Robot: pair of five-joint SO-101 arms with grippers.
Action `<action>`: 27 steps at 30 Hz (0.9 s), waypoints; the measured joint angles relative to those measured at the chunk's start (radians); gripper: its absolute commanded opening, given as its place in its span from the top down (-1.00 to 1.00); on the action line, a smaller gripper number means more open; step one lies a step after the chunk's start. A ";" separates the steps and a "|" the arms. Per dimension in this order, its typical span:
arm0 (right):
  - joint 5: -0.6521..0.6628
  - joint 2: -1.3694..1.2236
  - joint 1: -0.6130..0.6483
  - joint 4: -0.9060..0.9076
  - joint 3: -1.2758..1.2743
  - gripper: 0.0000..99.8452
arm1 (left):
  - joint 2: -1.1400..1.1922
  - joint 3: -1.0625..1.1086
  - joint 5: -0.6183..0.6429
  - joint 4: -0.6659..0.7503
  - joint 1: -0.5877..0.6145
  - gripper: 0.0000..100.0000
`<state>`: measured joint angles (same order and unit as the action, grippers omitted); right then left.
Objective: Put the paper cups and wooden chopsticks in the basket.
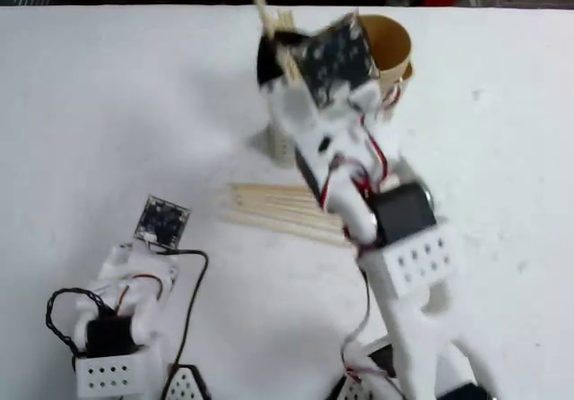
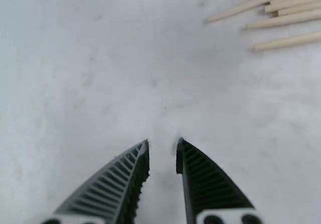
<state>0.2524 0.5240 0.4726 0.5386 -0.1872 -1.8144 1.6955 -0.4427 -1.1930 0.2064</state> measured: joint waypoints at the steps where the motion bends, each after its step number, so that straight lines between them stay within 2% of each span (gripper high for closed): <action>1: 0.000 -0.038 -0.012 -0.044 0.015 0.97 | 0.000 0.000 0.000 0.000 0.000 0.78; 5: 0.000 -0.176 -0.057 -0.181 0.083 0.95 | 0.000 0.000 0.000 0.000 0.000 0.78; 12: -0.006 -0.285 -0.107 -0.186 0.117 0.78 | 0.000 0.000 0.000 0.000 0.000 0.78; 15: -0.072 -0.284 -0.109 -0.118 0.127 0.68 | 0.000 0.000 0.000 0.000 0.000 0.78; 18: -0.133 -0.281 -0.107 -0.023 0.127 0.68 | 0.000 0.000 0.000 0.000 0.000 0.78; 25: -0.149 -0.187 -0.106 0.304 0.127 0.90 | 0.000 0.000 0.000 0.000 0.000 0.78; 27: -0.104 -0.155 -0.104 0.430 0.127 0.94 | 0.000 0.000 0.000 0.000 0.000 0.78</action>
<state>0.1481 0.3690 0.3682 0.9682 -0.0598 -1.8144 1.6955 -0.4427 -1.1930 0.2064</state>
